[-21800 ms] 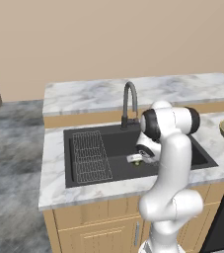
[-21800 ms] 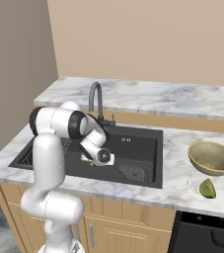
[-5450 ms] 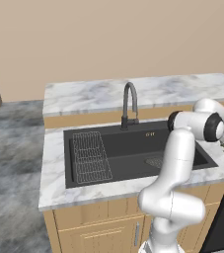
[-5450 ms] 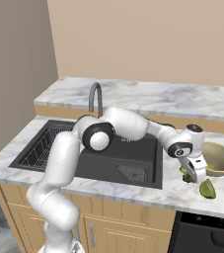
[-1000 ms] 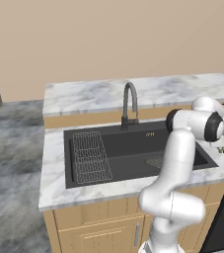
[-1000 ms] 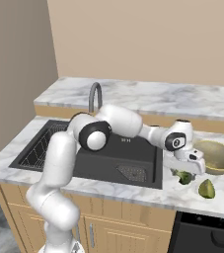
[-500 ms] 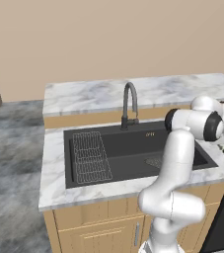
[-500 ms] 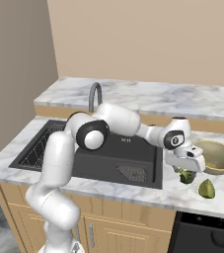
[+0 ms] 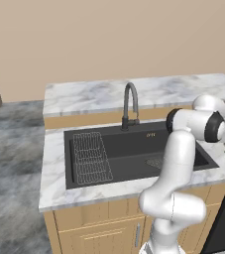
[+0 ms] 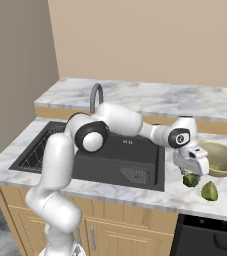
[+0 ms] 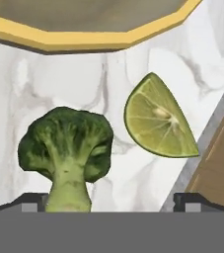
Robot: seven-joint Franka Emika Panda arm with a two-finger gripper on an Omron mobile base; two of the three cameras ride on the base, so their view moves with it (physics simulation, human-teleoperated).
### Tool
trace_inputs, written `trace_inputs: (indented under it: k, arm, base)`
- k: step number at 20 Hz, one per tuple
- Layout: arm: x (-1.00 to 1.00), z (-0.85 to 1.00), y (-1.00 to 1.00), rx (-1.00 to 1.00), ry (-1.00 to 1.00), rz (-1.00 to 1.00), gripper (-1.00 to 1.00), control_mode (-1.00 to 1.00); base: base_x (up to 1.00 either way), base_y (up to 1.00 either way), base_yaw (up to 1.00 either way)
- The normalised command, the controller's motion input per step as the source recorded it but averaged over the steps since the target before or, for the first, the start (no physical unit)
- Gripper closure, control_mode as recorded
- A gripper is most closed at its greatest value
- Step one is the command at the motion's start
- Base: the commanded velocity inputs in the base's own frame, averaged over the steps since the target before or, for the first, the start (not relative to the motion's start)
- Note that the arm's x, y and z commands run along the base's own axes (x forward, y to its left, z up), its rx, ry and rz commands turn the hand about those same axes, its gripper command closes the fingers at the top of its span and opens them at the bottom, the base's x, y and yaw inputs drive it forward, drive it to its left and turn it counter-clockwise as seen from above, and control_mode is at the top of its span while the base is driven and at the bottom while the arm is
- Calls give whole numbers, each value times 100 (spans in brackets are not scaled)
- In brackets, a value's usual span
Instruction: Remove the broccoli and lemon wedge from the sink. Then move the bowl and cup from the counter to the sink for washing.
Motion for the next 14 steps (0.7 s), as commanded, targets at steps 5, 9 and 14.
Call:
trace_inputs:
  k: [5, 9, 14]
  arm:
    - [-21, 36, -10, 0, -5, -14, -100, -100]
    - [-15, 39, -10, 0, -5, -15, -100, -100]
    - [-4, 38, -1, 0, -5, -9, -100, -100]
  base:
    - [0, 0, 0]
    - [0, 0, 0]
    - [0, 0, 0]
